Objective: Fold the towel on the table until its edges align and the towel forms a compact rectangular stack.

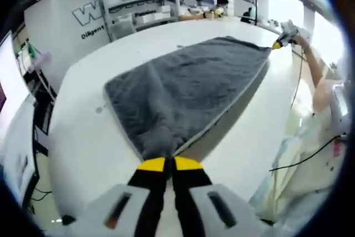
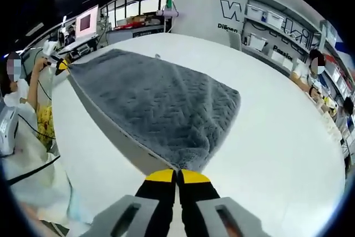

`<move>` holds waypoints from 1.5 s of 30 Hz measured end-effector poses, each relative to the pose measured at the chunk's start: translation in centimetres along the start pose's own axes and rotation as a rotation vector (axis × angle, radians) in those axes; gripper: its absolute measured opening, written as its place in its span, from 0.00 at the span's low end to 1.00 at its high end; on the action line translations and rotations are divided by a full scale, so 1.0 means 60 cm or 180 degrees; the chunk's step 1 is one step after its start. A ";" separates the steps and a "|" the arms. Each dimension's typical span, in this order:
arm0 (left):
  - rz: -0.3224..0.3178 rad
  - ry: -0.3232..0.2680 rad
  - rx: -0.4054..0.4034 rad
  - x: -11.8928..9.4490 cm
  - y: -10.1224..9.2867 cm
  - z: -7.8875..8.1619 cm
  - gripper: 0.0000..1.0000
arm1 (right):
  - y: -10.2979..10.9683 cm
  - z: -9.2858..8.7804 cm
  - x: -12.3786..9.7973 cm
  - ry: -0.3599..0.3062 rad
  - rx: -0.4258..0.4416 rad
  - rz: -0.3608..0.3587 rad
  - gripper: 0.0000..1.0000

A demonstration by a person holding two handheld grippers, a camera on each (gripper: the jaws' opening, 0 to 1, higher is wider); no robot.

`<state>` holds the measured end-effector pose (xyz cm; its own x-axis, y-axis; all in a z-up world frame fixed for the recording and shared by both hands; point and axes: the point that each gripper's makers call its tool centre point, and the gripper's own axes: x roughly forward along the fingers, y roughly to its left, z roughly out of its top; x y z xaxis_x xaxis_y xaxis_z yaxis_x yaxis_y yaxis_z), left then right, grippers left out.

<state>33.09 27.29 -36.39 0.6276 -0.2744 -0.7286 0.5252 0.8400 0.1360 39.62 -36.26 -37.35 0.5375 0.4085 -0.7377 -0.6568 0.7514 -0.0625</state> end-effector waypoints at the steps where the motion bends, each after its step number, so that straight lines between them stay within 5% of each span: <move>1: 0.0000 -0.0001 -0.0002 0.002 0.002 0.001 0.05 | -0.002 0.001 0.001 -0.0006 -0.0017 -0.0001 0.02; 45: 0.0208 -0.0139 -0.0292 0.076 0.078 0.083 0.05 | -0.088 0.087 0.070 -0.0298 0.0249 0.0045 0.02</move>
<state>41.26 27.62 -35.72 0.6843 -0.2360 -0.6899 0.4288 0.8955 0.1190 48.11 -35.82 -36.58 0.5780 0.4632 -0.6719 -0.6233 0.7820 0.0028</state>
